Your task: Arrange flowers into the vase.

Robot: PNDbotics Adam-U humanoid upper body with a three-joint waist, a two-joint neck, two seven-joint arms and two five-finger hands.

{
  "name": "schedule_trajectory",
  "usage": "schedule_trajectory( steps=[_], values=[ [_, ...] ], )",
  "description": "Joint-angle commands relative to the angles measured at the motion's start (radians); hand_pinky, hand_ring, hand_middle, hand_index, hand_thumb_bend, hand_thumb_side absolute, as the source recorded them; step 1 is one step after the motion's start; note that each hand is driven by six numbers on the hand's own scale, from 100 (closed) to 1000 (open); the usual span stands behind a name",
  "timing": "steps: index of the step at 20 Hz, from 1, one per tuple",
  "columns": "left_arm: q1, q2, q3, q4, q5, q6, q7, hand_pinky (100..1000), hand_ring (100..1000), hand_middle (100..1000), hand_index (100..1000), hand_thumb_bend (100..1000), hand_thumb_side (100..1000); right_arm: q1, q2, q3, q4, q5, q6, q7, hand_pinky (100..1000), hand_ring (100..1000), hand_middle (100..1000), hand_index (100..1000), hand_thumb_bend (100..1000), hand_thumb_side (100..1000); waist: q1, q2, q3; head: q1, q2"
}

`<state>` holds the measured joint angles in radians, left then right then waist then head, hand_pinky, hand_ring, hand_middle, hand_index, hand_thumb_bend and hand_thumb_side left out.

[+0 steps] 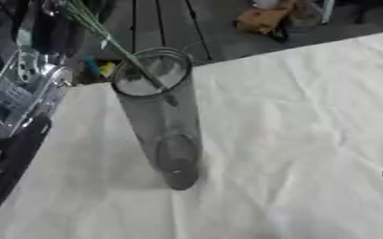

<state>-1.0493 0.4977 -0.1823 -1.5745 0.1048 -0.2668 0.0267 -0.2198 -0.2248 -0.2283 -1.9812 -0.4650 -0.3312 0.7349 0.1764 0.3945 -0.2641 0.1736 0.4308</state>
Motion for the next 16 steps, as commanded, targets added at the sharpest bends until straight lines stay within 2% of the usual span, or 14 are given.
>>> schedule_trajectory(
  steps=[1, 10, 16],
  values=[
    [-0.010, 0.040, -0.005, -0.009, -0.043, 0.026, -0.043, 100, 151, 206, 372, 100, 805, -0.002, -0.008, -0.008, -0.019, 0.009, 0.003, -0.003, 893, 567, 455, 679, 100, 1000, 0.008, -0.010, 0.004, -0.004, 0.008],
    [0.003, 0.059, -0.007, -0.027, -0.118, 0.122, -0.150, 100, 283, 329, 485, 100, 835, 0.005, -0.010, -0.010, -0.019, 0.009, 0.010, -0.009, 893, 567, 456, 679, 100, 1000, 0.008, -0.023, 0.010, -0.007, 0.016],
    [0.006, 0.066, -0.006, -0.038, -0.150, 0.159, -0.199, 161, 367, 393, 557, 100, 850, 0.007, -0.012, -0.010, -0.019, 0.008, 0.016, -0.010, 894, 568, 455, 679, 100, 1000, 0.006, -0.030, 0.016, -0.008, 0.020]
  ],
)
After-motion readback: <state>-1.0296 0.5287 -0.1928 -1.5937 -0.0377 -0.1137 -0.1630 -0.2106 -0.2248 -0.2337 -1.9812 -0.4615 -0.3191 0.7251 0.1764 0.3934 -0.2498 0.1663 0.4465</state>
